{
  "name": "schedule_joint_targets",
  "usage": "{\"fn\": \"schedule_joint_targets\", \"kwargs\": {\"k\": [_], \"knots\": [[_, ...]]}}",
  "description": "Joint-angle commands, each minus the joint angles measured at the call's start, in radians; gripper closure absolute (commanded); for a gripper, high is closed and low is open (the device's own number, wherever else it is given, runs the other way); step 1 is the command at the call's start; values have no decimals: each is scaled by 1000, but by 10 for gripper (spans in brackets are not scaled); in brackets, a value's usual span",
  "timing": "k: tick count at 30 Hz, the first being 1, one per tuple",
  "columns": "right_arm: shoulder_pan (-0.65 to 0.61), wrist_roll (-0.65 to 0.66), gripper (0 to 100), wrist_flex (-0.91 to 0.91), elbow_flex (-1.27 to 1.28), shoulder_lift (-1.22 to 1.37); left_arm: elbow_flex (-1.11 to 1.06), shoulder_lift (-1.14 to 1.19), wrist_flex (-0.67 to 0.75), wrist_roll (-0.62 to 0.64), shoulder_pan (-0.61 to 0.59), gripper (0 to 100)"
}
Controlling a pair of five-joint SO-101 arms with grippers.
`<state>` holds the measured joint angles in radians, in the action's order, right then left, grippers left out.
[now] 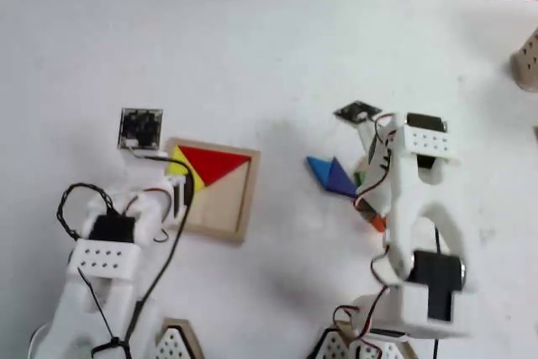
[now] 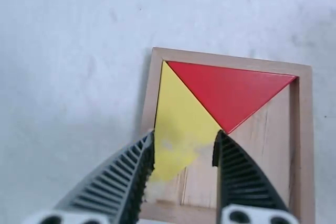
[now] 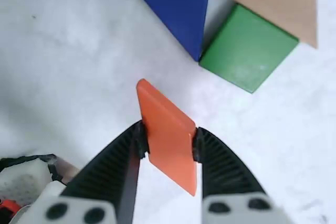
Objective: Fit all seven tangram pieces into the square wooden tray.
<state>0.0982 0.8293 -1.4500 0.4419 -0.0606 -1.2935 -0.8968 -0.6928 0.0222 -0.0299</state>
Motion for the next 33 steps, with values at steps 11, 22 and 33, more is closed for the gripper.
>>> {"fn": "schedule_joint_targets", "kwargs": {"k": [11, 22, 33], "knots": [[-297, -235, 981, 24, -17, -116, 26, -24, 38, 11, -64, 805], [-665, -551, 981, 272, -101, 64, 29, -24, 41, 14, -77, 805], [-794, -764, 975, 222, -531, 427, 31, -24, 41, 12, -77, 805]]}}
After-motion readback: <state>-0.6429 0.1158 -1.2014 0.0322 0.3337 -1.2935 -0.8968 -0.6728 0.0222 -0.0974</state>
